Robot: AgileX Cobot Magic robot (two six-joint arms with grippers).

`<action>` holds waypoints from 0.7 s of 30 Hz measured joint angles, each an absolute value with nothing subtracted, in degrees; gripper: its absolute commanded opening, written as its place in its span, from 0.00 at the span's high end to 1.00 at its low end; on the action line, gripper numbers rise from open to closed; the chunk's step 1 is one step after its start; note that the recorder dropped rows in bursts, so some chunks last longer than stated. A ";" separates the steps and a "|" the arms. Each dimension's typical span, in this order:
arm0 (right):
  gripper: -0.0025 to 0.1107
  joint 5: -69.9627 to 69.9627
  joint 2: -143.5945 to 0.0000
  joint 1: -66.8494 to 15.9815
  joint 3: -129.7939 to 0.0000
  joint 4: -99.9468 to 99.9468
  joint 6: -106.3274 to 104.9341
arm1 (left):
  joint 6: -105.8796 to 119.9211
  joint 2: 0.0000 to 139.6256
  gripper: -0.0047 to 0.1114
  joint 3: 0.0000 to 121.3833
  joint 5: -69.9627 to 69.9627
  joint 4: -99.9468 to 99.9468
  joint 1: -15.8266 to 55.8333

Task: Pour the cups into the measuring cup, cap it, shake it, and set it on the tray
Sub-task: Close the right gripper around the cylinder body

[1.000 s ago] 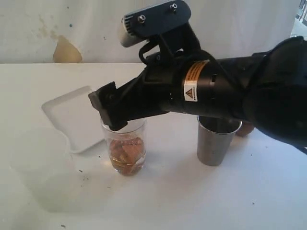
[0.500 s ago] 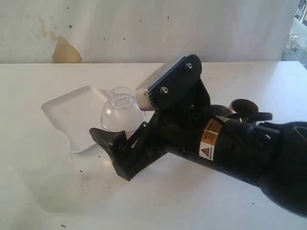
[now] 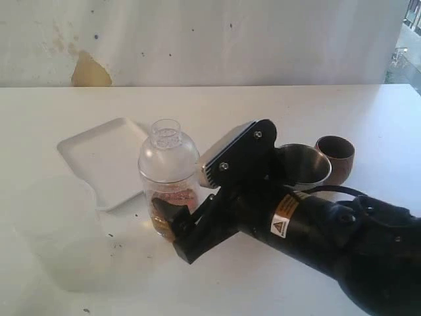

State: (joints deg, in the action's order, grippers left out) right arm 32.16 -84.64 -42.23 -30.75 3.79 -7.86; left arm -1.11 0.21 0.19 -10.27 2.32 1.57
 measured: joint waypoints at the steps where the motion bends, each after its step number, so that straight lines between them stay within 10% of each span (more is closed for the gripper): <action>1: 0.05 33.40 -85.92 -42.23 -30.75 3.68 -7.71 | -1.11 0.21 0.95 0.19 -10.27 2.32 1.57; 21: 0.05 50.29 -103.79 -42.23 -33.83 7.01 -4.63 | -1.11 0.21 0.95 0.19 -10.27 2.32 1.57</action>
State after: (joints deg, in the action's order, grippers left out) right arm 50.29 -103.79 -42.23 -33.83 7.01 -4.63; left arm -1.11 0.21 0.19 -10.27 2.32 1.57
